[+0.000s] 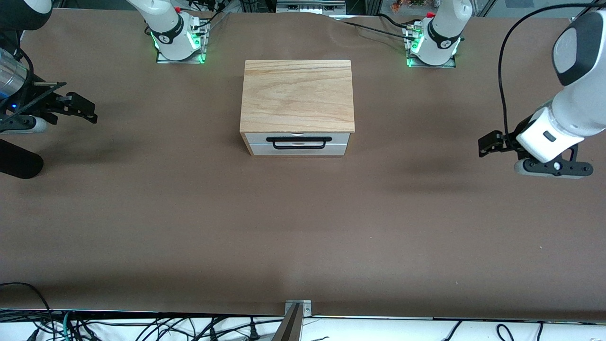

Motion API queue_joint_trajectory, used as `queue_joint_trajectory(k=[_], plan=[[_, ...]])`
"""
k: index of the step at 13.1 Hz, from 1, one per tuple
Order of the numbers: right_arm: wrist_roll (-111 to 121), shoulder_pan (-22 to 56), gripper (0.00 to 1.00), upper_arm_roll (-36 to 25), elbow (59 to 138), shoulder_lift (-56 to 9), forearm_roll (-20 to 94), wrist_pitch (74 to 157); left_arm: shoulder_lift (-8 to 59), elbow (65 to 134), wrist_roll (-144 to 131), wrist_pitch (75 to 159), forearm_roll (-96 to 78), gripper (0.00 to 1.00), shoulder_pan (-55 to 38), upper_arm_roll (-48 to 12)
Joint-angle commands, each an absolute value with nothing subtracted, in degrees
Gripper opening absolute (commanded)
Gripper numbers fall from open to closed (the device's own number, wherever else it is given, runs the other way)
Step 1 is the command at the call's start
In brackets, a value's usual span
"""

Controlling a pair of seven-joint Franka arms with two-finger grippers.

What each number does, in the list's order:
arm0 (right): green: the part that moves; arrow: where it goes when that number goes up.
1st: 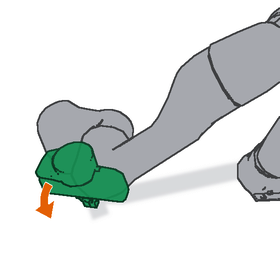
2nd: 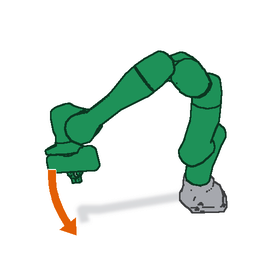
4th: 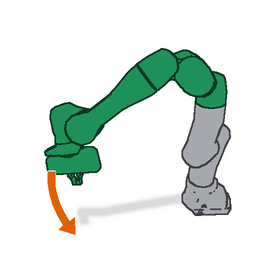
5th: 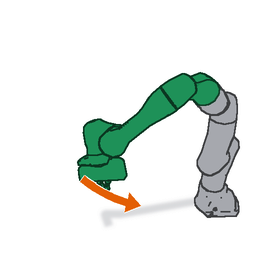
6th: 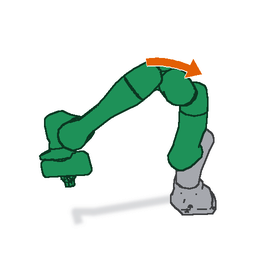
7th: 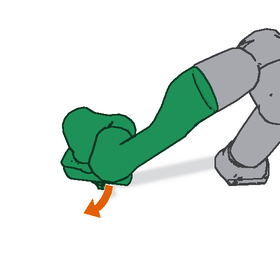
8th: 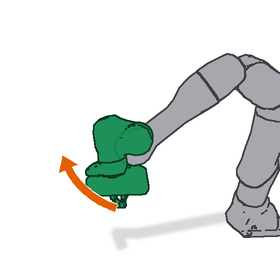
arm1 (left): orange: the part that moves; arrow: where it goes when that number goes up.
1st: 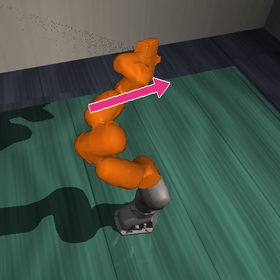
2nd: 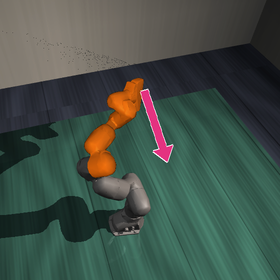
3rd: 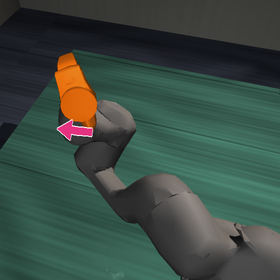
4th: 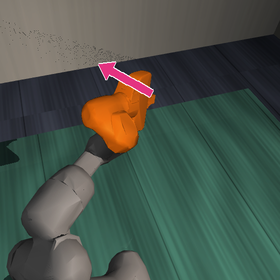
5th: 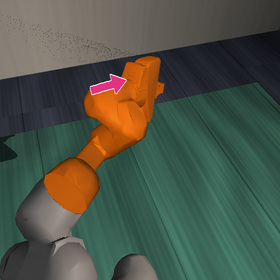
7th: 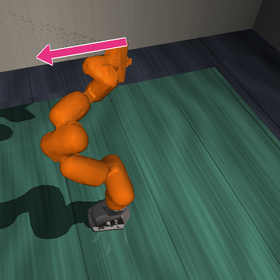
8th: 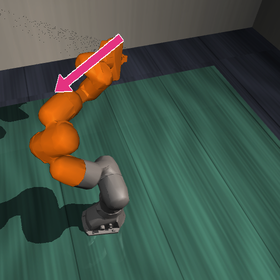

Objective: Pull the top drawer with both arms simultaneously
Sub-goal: 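Move the left gripper toward the drawer while the right gripper follows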

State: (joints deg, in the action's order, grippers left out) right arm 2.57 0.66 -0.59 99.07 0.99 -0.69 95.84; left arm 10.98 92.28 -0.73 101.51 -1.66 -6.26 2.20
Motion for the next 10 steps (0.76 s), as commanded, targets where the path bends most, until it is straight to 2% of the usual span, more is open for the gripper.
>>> queue_joint_trajectory(k=[1, 6, 10], plan=[[3.3, -0.1, 1.0, -0.1, 98.1, 0.6, -0.2, 95.3, 10.8, 98.4, -0.8, 109.0, -3.9, 1.0, -6.2, 2.2], [3.3, -0.1, 1.0, 0.0, 98.1, 0.6, -0.2, 95.3, 11.7, 107.2, -0.7, 117.1, -4.1, 1.0, -6.3, 2.2], [3.3, -0.1, 1.0, 0.0, 98.1, 0.6, -0.1, 95.3, 13.7, 109.0, 0.1, 117.8, -9.2, 1.0, -7.4, 1.2]])
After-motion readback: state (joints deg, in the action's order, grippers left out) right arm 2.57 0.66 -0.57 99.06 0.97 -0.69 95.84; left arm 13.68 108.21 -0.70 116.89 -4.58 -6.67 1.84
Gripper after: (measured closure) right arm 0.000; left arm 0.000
